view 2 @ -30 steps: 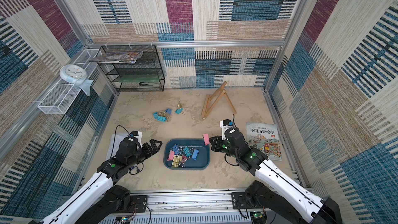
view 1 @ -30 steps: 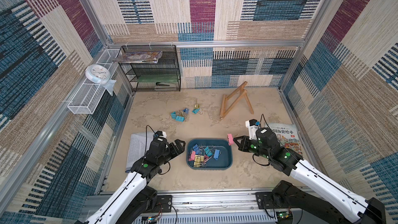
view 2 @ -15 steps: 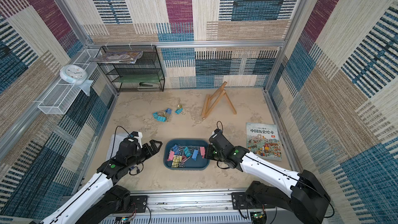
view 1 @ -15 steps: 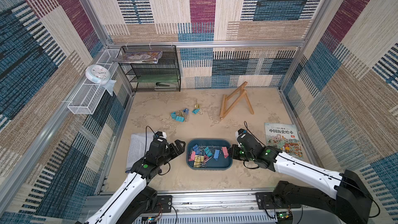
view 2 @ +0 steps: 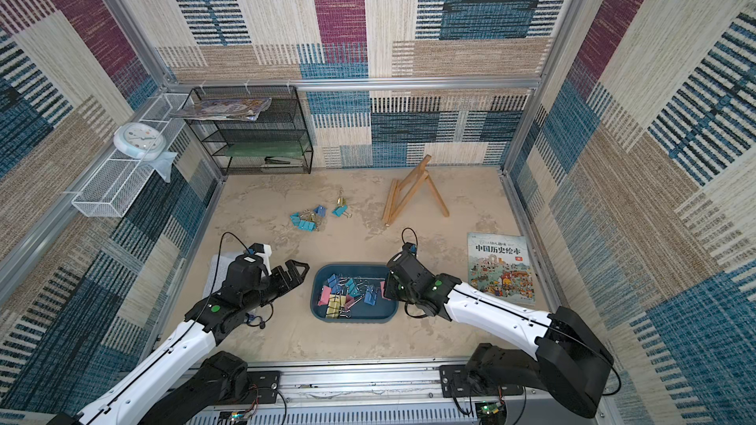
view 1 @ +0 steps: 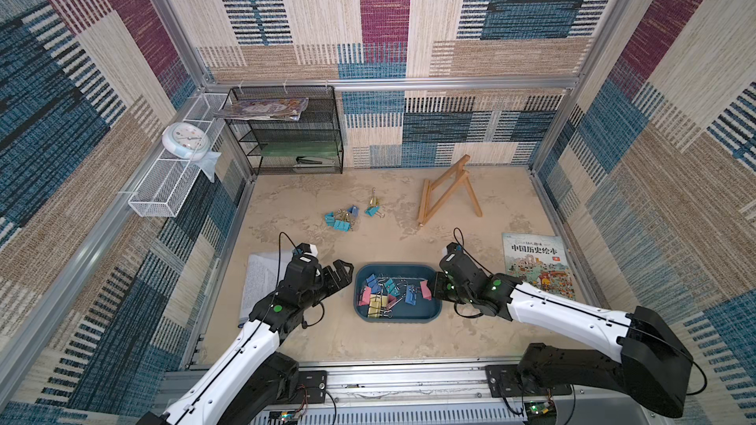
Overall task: Put the binder clips in the storage box
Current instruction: Place the binder clip in the storage box, then pick up the binder clip at the center of the board.
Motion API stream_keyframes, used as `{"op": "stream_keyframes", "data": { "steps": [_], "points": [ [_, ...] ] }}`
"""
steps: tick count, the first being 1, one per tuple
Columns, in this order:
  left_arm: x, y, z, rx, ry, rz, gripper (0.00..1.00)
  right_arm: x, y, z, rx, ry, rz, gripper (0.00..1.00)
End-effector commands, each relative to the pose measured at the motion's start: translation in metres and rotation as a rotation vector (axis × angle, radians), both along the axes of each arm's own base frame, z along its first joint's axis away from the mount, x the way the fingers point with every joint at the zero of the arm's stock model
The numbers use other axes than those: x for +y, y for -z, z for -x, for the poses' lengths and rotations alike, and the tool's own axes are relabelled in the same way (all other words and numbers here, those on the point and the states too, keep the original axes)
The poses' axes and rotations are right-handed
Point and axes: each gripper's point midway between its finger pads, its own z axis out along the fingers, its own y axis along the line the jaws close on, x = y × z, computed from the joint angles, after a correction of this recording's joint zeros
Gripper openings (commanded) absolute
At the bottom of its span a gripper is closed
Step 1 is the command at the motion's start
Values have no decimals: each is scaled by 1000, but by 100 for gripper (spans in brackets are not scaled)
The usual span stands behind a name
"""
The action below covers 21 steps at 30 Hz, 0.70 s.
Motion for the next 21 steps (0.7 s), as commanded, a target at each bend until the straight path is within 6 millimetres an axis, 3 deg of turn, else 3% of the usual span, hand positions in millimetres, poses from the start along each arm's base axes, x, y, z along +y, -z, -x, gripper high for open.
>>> {"op": "stream_keyframes", "data": {
  "steps": [1, 7, 12, 16, 21],
  "points": [
    [-3, -13, -16, -31, 6, -28, 90, -9, -26, -9, -81, 37, 9, 28],
    [-28, -45, -77, -59, 74, -94, 67, -20, -97, -22, -296, 63, -42, 35],
    [-49, -47, -143, -41, 124, -205, 48, -29, -139, -25, -436, 50, -52, 45],
    [-67, -38, -197, -22, 133, -243, 41, -29, -149, -26, -467, 36, -43, 52],
    [-84, -17, -257, 36, 125, -306, 39, -26, -144, -28, -459, 11, -10, 63]
  ]
}}
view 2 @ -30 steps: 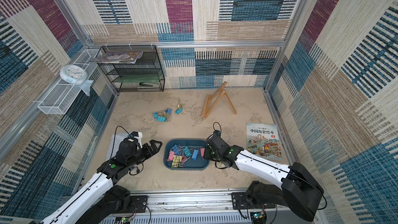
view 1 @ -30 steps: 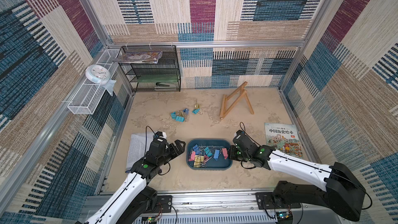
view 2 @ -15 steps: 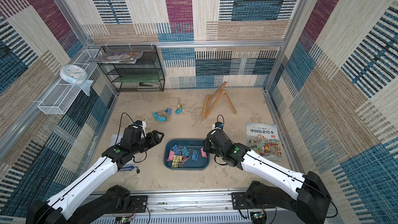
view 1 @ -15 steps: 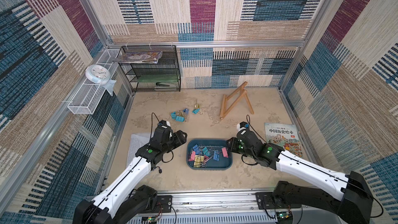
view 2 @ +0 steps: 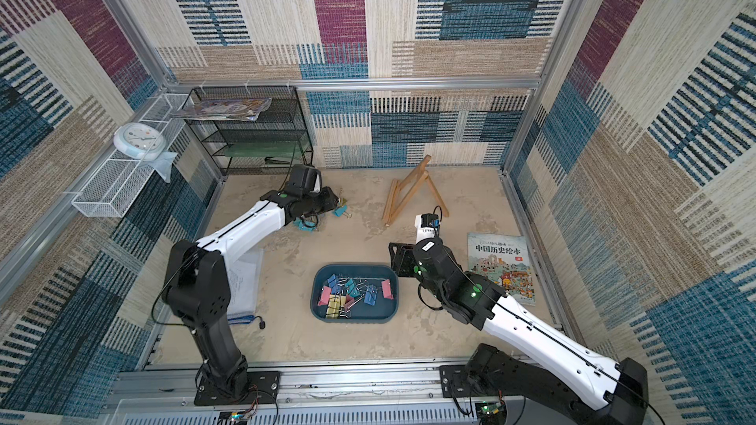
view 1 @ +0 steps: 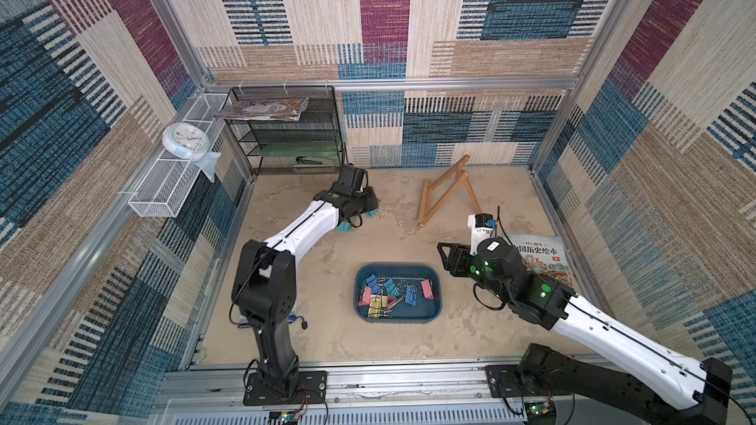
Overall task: Put the binder clips in the storage box
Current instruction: Pick up the binder clip at the center of the board.
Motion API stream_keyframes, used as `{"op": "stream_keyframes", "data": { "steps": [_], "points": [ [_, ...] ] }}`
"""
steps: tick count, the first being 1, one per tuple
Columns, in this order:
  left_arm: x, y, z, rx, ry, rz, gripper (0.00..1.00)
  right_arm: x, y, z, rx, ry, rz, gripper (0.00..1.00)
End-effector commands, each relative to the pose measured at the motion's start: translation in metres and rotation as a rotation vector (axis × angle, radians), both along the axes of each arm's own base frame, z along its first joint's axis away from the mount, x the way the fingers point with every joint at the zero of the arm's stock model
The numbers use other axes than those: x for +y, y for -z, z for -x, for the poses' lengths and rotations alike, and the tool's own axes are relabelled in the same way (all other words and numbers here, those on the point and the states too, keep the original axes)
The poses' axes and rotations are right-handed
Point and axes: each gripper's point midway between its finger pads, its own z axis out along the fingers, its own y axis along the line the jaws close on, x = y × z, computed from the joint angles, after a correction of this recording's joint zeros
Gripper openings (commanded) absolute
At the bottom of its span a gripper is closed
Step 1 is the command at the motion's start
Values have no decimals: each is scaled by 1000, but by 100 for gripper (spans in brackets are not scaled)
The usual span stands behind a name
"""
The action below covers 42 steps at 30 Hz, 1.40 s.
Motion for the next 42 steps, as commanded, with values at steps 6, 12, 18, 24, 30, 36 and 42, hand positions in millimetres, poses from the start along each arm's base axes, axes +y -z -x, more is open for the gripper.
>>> {"op": "stream_keyframes", "data": {
  "steps": [6, 12, 18, 24, 30, 36, 42],
  "points": [
    [1, 48, -55, 113, -27, -252, 39, -8, 7, -3, -15, 20, 69, 71],
    [6, 63, -81, 64, -28, -373, 42, -21, 12, 4, -10, 46, 54, 73],
    [0, 75, -97, 36, 15, -411, 40, -27, 13, 8, -9, 56, 42, 75],
    [-2, 82, -106, 19, 27, -422, 23, -30, 9, 8, -18, 65, 43, 75],
    [-7, 77, -102, 22, 48, -399, 0, -27, 11, 8, -10, 57, 41, 75],
    [-17, 44, -82, 20, 86, -343, 0, -25, 14, 10, 2, 50, 22, 76],
    [-39, -41, -42, -88, 164, -303, 0, -21, 21, 17, 38, 26, -17, 85]
  ]
}}
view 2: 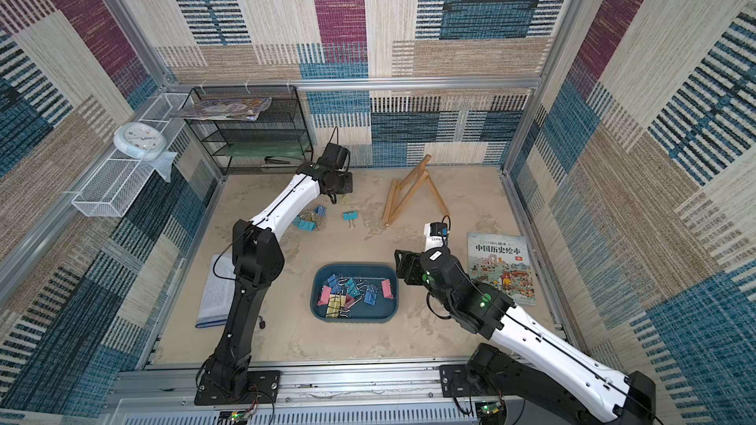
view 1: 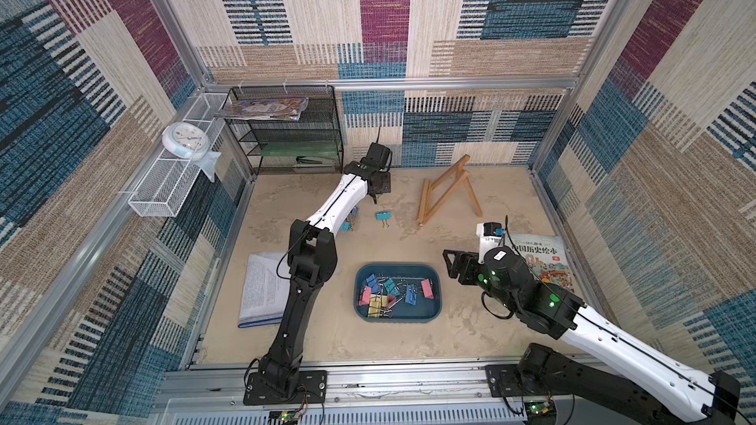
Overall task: Put the binder clips in the storage box
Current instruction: Pick up the binder clip at the center of the board, then place the binder clip in the storage box.
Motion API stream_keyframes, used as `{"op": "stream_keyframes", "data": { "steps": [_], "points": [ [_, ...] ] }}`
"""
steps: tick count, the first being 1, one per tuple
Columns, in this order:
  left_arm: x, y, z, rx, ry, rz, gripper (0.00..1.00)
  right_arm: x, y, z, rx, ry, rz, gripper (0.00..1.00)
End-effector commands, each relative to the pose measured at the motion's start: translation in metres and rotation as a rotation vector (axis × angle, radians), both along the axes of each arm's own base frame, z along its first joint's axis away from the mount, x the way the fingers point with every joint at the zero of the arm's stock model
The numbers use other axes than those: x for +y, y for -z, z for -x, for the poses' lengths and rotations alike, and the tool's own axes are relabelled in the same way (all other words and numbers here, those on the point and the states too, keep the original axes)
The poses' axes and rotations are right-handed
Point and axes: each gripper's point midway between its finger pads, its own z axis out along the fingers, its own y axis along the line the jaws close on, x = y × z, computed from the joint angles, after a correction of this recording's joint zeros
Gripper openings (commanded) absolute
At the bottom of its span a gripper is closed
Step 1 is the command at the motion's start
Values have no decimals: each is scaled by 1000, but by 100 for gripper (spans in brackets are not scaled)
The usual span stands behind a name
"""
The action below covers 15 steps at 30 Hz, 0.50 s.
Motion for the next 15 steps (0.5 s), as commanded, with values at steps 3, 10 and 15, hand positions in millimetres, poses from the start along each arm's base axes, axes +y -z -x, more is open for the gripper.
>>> {"op": "stream_keyframes", "data": {
  "steps": [3, 10, 15],
  "points": [
    [-28, -81, 54, -100, 124, 31, 0, 3, 6, 7, 40, -16, -54, 90],
    [-56, -135, 170, -243, 242, 5, 0, -16, 19, 13, 50, 49, -61, 97],
    [-55, -132, 251, -290, 221, 229, 0, -26, 25, 14, 42, 84, -62, 98]
  ]
}}
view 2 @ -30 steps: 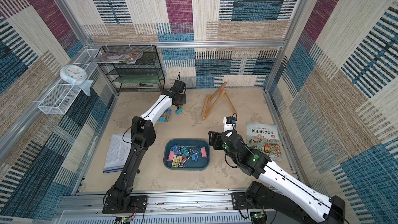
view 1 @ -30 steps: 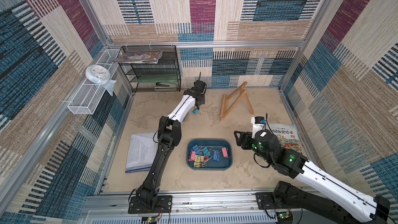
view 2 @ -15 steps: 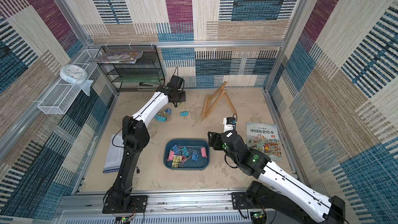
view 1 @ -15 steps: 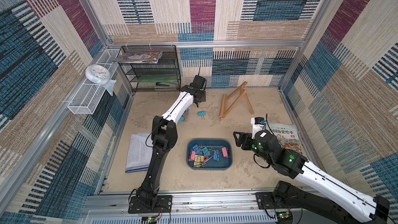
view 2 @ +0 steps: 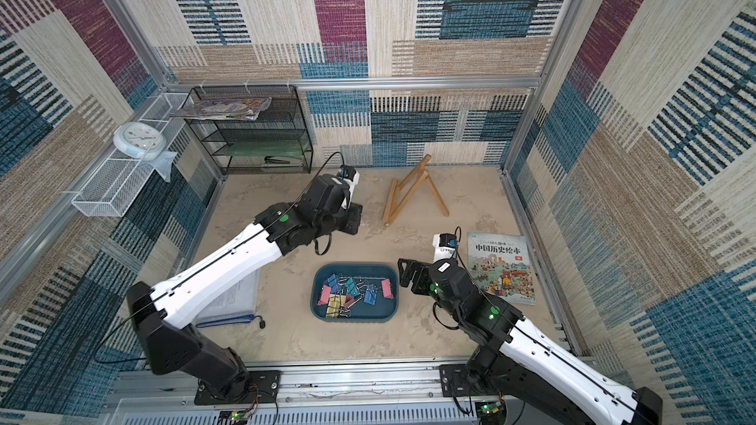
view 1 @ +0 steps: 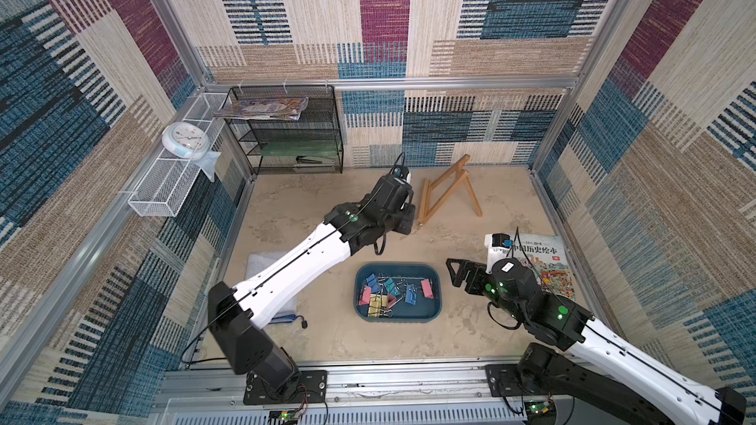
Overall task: Put the binder clips in the storage box
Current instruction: Place the binder clip in the storage box.
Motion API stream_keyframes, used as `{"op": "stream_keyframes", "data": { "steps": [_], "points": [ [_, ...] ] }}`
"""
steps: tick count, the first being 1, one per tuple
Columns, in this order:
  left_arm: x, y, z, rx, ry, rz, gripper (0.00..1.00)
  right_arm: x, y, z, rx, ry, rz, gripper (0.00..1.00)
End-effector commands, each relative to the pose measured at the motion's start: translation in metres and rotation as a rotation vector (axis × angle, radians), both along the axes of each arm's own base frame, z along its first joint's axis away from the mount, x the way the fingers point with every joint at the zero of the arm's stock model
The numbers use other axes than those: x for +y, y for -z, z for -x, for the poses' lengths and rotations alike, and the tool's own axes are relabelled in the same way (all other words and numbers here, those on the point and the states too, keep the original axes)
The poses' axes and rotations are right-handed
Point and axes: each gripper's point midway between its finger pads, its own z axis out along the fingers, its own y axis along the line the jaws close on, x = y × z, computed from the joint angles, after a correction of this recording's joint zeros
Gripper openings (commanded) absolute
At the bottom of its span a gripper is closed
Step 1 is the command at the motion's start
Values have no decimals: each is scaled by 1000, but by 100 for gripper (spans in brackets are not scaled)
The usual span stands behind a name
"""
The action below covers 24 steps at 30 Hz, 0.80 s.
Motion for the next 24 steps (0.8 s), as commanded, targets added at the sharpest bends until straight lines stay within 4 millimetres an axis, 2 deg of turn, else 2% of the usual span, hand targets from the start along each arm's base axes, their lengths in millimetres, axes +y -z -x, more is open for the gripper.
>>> {"op": "stream_keyframes", "data": {
  "steps": [1, 4, 9, 13, 20, 24],
  "points": [
    [0, -9, 25, -47, -71, 224, 0, -9, 5, -2, 1, 50, 5, 99],
    [7, 19, 53, 3, -108, 330, 0, -10, 10, -3, 8, 64, -3, 99],
    [13, 73, 75, 90, -190, 394, 0, -5, 20, -4, 30, 60, -25, 100],
    [-5, 104, 88, 111, -180, 416, 0, -4, 26, -4, 49, 60, -24, 100],
    [-52, 136, 104, 59, -59, 309, 0, -2, 30, -4, 57, 56, -45, 100],
    [-65, 156, 107, 34, -33, 259, 0, 0, 30, -3, 60, 47, -38, 100]
  ]
}}
